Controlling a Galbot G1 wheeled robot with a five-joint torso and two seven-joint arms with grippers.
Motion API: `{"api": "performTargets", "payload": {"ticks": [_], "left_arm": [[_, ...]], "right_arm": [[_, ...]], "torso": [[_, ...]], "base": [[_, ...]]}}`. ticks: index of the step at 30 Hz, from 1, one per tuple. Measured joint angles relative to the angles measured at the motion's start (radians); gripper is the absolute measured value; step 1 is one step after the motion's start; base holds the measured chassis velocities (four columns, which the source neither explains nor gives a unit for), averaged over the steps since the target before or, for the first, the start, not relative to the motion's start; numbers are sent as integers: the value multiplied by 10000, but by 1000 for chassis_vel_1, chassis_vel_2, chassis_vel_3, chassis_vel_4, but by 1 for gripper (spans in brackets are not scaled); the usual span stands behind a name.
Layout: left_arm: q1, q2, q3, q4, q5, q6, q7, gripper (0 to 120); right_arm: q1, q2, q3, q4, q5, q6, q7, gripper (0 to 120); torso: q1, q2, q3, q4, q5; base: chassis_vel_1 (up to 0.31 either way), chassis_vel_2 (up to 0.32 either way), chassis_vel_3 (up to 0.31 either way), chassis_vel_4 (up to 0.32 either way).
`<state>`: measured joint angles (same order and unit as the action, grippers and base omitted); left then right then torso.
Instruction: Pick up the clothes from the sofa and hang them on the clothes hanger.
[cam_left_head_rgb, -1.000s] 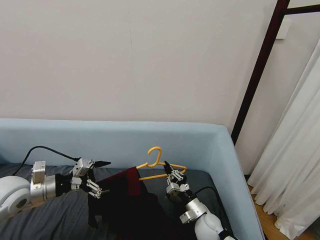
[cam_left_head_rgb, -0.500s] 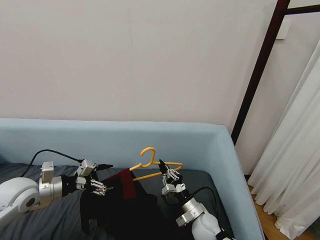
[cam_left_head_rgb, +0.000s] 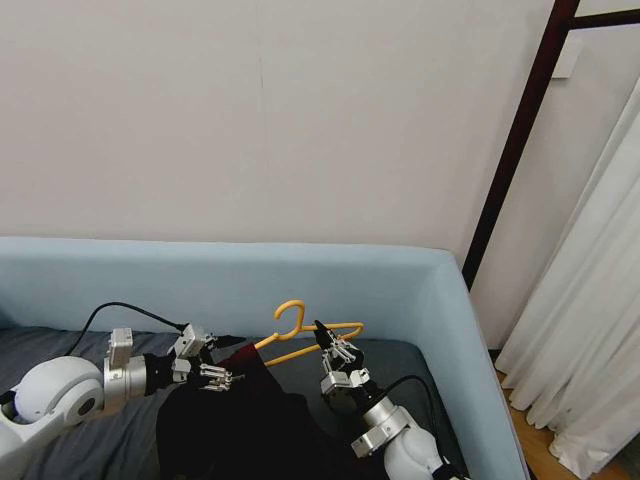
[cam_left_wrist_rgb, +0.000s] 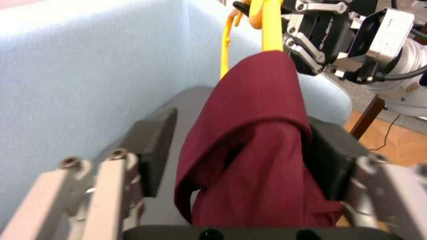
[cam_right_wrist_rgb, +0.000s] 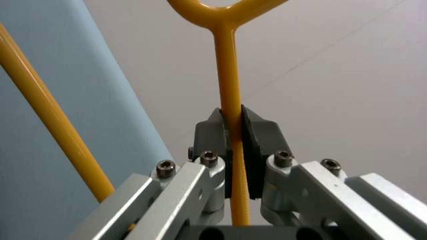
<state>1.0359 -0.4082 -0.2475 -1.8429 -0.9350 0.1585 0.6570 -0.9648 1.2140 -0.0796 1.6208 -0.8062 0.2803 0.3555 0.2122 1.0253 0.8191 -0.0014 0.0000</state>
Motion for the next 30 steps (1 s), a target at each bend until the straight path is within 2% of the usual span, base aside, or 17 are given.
{"api": "performTargets", "payload": {"ticks": [1,5,6,9,11,15,27,30], "left_arm": [[0,0,0,0,0,0,0,61],[-34,-91,115,-77,82,-1,-85,43],[-34,-91,115,-77,82,-1,-85,43],[-86,-122,170,-96,215,-6,-178,28],[-93,-127,176,-98,303,-8,-218,25],[-49,-129,167,-98,548,-11,-379,8],[174,-227,-79,-206,812,-8,-491,5],[307,-245,-266,-217,815,-13,-517,5]], "right_arm": [[0,0,0,0,0,0,0,4],[-2,63,-41,84,-94,-2,35,4],[-2,63,-41,84,-94,-2,35,4],[-35,61,-49,162,-146,-12,68,4],[-52,55,-48,199,-156,-37,73,4],[-124,-3,-35,375,-144,-121,-12,4],[-268,-131,-161,745,402,-228,-178,4],[-309,-173,-334,739,1439,37,-179,16]], "torso": [[0,0,0,0,0],[0,0,0,0,0],[0,0,0,0,0],[0,0,0,0,0],[0,0,0,0,0],[0,0,0,0,0],[0,0,0,0,0],[0,0,0,0,0]], "base": [[0,0,0,0],[0,0,0,0],[0,0,0,0],[0,0,0,0],[0,0,0,0],[0,0,0,0],[0,0,0,0],[0,0,0,0]]}}
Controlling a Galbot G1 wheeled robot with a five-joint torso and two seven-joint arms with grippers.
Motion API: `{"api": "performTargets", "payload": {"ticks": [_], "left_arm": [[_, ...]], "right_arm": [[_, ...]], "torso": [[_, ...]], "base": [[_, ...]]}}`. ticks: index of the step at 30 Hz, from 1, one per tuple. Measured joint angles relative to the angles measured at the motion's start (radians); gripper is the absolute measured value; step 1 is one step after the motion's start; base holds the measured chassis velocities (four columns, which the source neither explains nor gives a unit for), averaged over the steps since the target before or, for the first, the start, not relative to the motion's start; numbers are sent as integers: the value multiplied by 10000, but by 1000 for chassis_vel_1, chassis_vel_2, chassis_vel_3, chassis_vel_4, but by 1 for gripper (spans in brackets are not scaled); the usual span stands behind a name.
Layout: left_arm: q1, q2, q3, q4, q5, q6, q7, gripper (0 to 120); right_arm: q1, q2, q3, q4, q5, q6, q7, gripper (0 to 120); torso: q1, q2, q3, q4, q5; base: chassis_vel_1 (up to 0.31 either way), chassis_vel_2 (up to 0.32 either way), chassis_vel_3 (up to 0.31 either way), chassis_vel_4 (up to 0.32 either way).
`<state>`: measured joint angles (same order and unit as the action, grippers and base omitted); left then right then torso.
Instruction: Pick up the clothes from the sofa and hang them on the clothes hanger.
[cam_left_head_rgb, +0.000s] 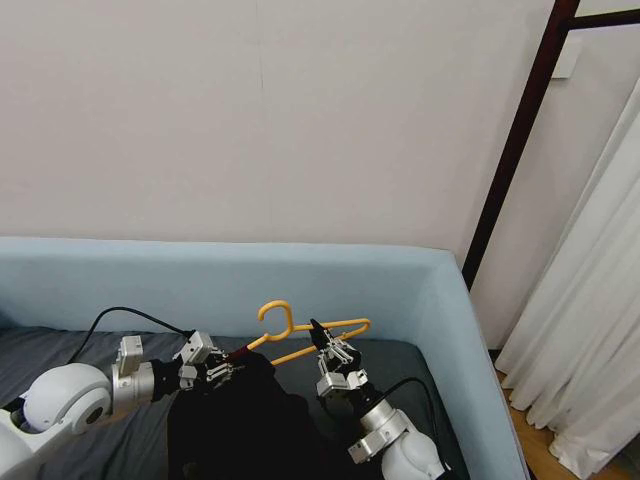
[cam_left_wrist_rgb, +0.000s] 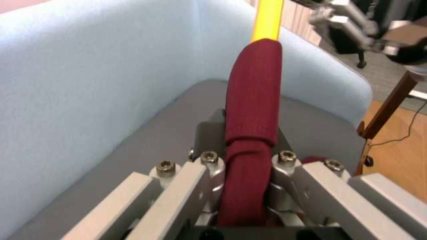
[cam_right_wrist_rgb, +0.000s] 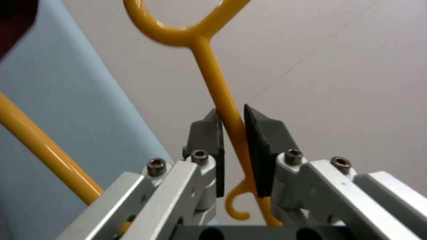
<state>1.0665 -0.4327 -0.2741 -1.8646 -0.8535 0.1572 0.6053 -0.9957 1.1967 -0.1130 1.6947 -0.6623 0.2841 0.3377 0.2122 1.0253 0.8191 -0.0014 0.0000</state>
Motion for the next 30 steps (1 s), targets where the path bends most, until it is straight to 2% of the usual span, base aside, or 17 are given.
{"api": "performTargets", "payload": {"ticks": [2,5,6,11,12,13,15,17,18,20,22,23,24,27,28,30], "left_arm": [[39,-1,-64,11,2,-3,-10,5],[143,-7,-252,71,21,-68,-105,1],[143,-7,-252,71,21,-68,-105,1],[288,-27,-327,80,188,-77,-102,1],[288,-27,-327,80,188,-77,-102,1],[295,-30,-331,95,233,-79,-97,1],[347,-30,-360,162,389,-108,-76,1],[503,-18,-417,236,576,-170,-5,1],[503,-18,-417,236,576,-170,-5,1],[688,-20,-473,309,829,-248,81,1],[821,-37,-509,325,956,-281,117,1],[995,-76,-568,326,1124,-310,175,1],[1078,-78,-629,331,1197,-337,209,1],[1171,-78,-709,356,1247,-378,243,1],[1275,-77,-803,383,1278,-424,266,1],[1324,-76,-848,391,1296,-449,276,1]], "right_arm": [[-33,-18,-50,-23,428,147,-104,21],[-174,-187,-238,-85,2127,510,-1013,34],[-174,-187,-238,-85,2127,510,-1013,34],[-219,-493,-379,-501,5143,587,-2559,56],[-219,-493,-379,-501,5143,587,-2559,56],[-191,-562,-394,-598,5600,491,-2820,62],[-131,-737,-481,-717,6517,-412,-3090,71],[-70,-925,-633,-681,7514,-2108,-2870,80],[-70,-925,-633,-681,7514,-2108,-2870,80],[44,-1027,-718,-546,8923,-4503,-2497,88],[143,-1033,-695,-519,9784,-5807,-2403,94],[361,-943,-347,-710,10942,-8008,-2723,100],[462,-904,-123,-885,11255,-8804,-3198,100],[542,-883,46,-1001,11454,-9437,-3662,100],[614,-860,174,-1179,11555,-10084,-4262,100],[646,-848,195,-1303,11516,-10211,-4606,100]], "torso": [[0,0,0,0,0],[0,0,0,-2,1],[0,0,0,-2,1],[0,0,0,0,0],[0,0,0,0,0],[0,0,0,-1,-1],[0,0,0,0,1],[0,0,0,-1,0],[0,0,0,-1,0],[0,0,0,-1,0],[0,0,0,0,0],[0,0,0,1,-1],[0,0,1,0,0],[0,0,0,-1,0],[0,0,0,0,-1],[0,0,1,0,0]], "base": [[0,0,0,0],[0,0,0,0],[0,0,0,0],[0,0,0,0],[0,0,0,0],[0,0,0,0],[0,0,0,0],[0,0,0,0],[0,0,0,0],[0,0,0,0],[0,0,0,0],[0,0,0,0],[0,0,0,0],[0,0,0,0],[0,0,0,0],[0,0,0,0]]}}
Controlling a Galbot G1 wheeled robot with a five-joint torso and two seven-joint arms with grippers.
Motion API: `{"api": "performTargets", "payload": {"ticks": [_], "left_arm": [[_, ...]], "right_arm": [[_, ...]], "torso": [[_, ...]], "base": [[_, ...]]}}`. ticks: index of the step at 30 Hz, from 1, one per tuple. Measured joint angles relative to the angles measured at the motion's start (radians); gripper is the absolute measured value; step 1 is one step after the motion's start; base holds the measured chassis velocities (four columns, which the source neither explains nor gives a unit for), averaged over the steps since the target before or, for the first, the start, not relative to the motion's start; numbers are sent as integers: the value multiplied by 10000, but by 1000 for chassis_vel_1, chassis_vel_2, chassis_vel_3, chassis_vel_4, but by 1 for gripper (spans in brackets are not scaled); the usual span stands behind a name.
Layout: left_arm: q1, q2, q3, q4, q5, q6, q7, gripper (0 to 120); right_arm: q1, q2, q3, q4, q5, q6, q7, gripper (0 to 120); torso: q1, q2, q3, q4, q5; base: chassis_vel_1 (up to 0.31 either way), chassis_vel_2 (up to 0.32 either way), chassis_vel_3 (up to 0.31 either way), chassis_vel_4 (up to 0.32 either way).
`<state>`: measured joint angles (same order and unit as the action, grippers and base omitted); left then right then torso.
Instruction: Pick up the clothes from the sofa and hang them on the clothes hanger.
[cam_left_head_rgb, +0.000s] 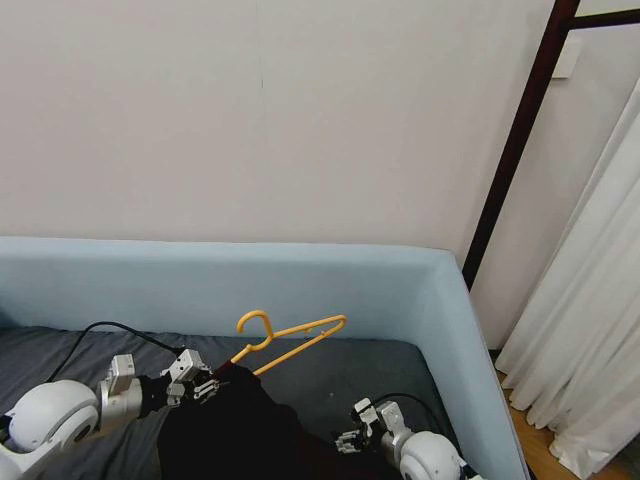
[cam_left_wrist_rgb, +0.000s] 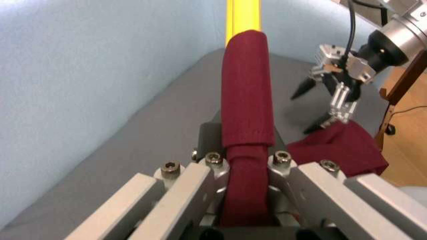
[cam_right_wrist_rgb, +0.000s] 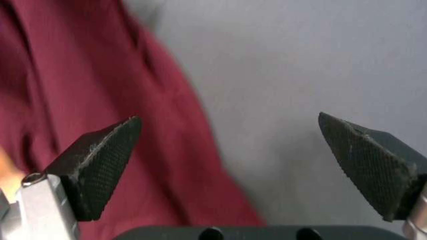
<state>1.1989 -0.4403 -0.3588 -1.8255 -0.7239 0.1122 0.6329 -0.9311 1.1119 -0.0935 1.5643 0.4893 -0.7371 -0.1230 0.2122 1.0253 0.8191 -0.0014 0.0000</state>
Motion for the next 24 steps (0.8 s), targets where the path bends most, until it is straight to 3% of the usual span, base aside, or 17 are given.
{"api": "performTargets", "payload": {"ticks": [8,18,24], "left_arm": [[180,-66,-102,-69,90,-89,37,1],[188,-151,-98,-31,129,-153,38,1],[138,-199,-75,-25,136,-163,32,1]], "right_arm": [[85,38,-275,-805,-1734,-119,-1715,100],[54,72,-396,-1115,-2145,-17,-1717,100],[-19,71,-434,-1077,-2314,23,-1701,79]], "torso": [[0,0,0,0,0],[0,0,0,0,0],[0,0,0,-1,0]], "base": [[0,0,0,0],[0,0,0,0],[0,0,0,0]]}}
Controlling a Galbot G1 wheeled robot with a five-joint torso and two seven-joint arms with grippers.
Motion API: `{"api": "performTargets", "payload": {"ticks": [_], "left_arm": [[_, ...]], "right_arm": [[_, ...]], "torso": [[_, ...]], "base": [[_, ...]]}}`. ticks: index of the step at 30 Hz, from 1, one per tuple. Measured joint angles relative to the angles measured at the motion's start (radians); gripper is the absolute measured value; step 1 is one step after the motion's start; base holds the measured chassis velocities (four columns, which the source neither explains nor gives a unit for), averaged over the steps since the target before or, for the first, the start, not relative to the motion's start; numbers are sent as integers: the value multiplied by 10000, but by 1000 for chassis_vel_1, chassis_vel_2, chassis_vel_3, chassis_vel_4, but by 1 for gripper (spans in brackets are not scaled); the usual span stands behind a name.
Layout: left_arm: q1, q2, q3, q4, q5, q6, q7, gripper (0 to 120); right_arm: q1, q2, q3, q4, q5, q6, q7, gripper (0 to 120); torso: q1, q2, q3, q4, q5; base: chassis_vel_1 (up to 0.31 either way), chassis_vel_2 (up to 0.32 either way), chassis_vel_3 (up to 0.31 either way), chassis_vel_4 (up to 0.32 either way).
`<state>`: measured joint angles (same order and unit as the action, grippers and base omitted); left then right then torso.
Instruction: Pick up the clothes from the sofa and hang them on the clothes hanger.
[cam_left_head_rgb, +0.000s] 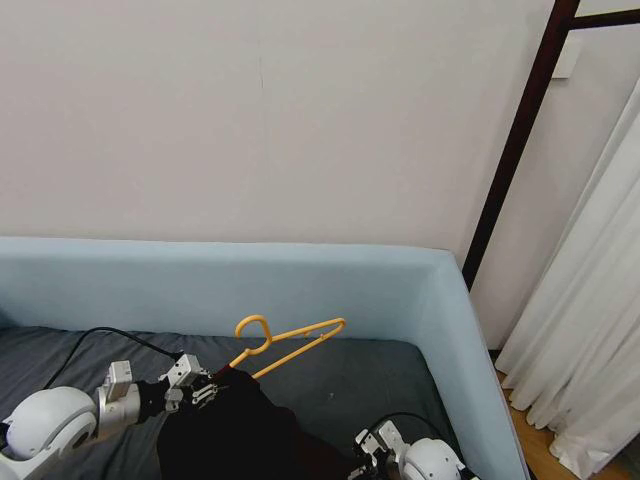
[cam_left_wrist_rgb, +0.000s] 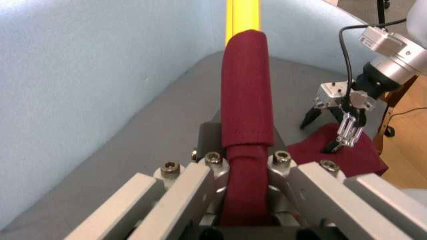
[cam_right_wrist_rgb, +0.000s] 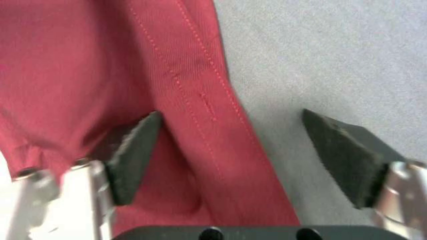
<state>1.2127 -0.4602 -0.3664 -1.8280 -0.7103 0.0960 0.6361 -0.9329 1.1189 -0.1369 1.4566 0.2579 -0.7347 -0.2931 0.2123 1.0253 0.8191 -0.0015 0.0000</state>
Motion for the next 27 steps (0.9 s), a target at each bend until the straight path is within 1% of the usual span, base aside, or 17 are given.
{"api": "performTargets", "payload": {"ticks": [3,4,5,10,11,14,15,16,19,21,22,27], "left_arm": [[18,-1,-12,-41,0,-9,-11,1],[32,-1,-22,-56,0,-12,-12,1],[32,-1,-22,-56,0,-12,-12,1],[176,0,-124,-120,20,-43,-20,1],[176,0,-124,-120,20,-43,-20,1],[250,-13,-171,-145,67,-72,-21,1],[268,-24,-176,-153,82,-74,-21,1],[268,-24,-176,-153,82,-74,-21,1],[310,-61,-180,-156,165,-95,-13,1],[312,-64,-181,-154,172,-98,-12,1],[329,-83,-181,-107,246,-121,-6,1],[370,-131,-163,58,429,-228,88,1]], "right_arm": [[-63,-14,-48,41,-212,26,-38,65],[-79,-13,-52,43,-275,31,-50,62],[-79,-13,-52,43,-275,31,-50,62],[-158,-4,-61,135,-500,56,-68,40],[-158,-4,-61,135,-500,56,-68,40],[-186,-72,-67,251,-585,112,-66,25],[-198,-103,-66,291,-604,138,-64,22],[-198,-103,-66,291,-604,138,-64,22],[-251,-196,6,487,-629,267,-55,8],[-254,-202,12,504,-630,274,-54,8],[-282,-275,72,679,-640,367,-38,0],[-363,-523,377,1232,-433,508,-42,0]], "torso": [[-1,0,-1,0,0],[-1,0,-1,0,-1],[-1,0,-1,0,-1],[-1,0,0,0,-1],[-1,0,0,0,-1],[-1,0,0,1,0],[-1,0,0,1,0],[-1,0,0,1,0],[0,0,0,0,0],[-1,0,0,0,0],[-1,0,0,1,1],[-1,0,0,0,1]], "base": [[0,0,0,0],[0,0,0,0],[0,0,0,0],[0,0,0,0],[0,0,0,0],[0,0,0,0],[0,0,0,0],[0,0,0,0],[0,0,0,0],[0,0,0,0],[0,0,0,0],[0,0,0,0]]}}
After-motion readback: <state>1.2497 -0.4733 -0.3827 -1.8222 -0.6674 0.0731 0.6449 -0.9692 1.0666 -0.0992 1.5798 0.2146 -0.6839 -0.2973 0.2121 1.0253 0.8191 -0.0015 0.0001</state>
